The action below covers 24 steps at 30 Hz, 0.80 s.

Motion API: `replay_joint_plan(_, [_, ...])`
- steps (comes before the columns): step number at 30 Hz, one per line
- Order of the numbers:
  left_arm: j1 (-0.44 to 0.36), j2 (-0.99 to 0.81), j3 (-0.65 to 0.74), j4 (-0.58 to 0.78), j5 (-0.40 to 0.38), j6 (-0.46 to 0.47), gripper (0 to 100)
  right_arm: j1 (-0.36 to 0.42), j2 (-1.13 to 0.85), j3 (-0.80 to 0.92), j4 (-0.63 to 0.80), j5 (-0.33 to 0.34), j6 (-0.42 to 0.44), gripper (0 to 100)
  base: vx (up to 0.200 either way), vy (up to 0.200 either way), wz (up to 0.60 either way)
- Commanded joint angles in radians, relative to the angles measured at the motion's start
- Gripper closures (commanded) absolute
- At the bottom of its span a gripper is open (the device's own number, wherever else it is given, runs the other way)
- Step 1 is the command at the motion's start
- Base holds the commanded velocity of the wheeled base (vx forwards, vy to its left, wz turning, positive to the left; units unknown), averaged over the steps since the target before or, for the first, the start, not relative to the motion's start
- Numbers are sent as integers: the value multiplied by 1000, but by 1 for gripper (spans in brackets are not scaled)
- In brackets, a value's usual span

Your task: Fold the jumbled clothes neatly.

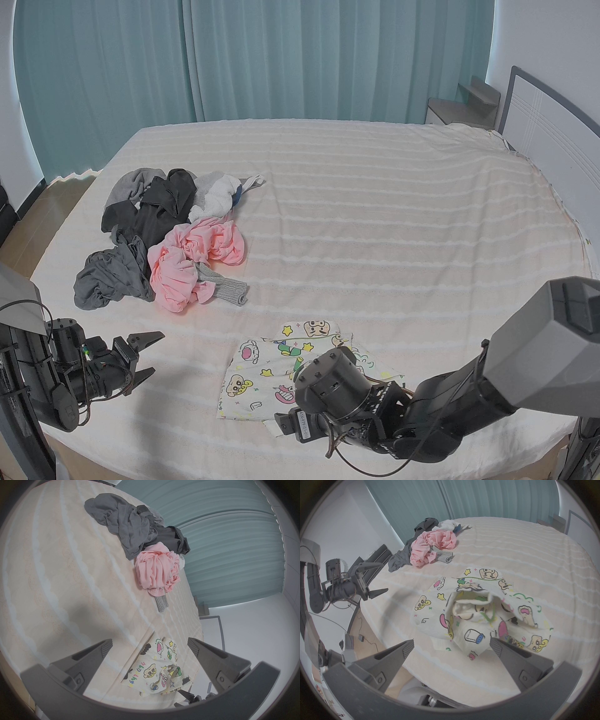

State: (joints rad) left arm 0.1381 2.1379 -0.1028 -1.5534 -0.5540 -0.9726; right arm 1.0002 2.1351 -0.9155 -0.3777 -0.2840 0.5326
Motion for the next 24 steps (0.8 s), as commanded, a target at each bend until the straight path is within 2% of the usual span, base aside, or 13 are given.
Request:
replay_joint_plan(1, [2, 7, 0, -17, 0, 0, 0, 5, 77, -75, 2, -15, 33, 0, 0, 0, 0])
replay_joint_plan(3, [2, 8, 0, -17, 0, 0, 0, 5, 88, -91, 2, -23, 35, 0, 0, 0, 0])
replay_joint_plan(5, [0, 11, -2, -17, 0, 0, 0, 3, 124, -129, 0, -67, 52, 0, 0, 0, 0])
replay_joint_plan(16, [0, 11, 0, -17, 0, 2, 0, -29, 172, -175, 0, -112, 76, 0, 0, 0, 0])
replay_joint_plan(17, [2, 11, 0, -17, 0, 2, 0, -31, 174, -175, -3, -113, 78, 100, 0, 0, 0])
replay_joint_plan(24, [0, 14, -2, -17, 0, 2, 0, -38, 158, -166, -3, -115, 75, 100, 0, 0, 0])
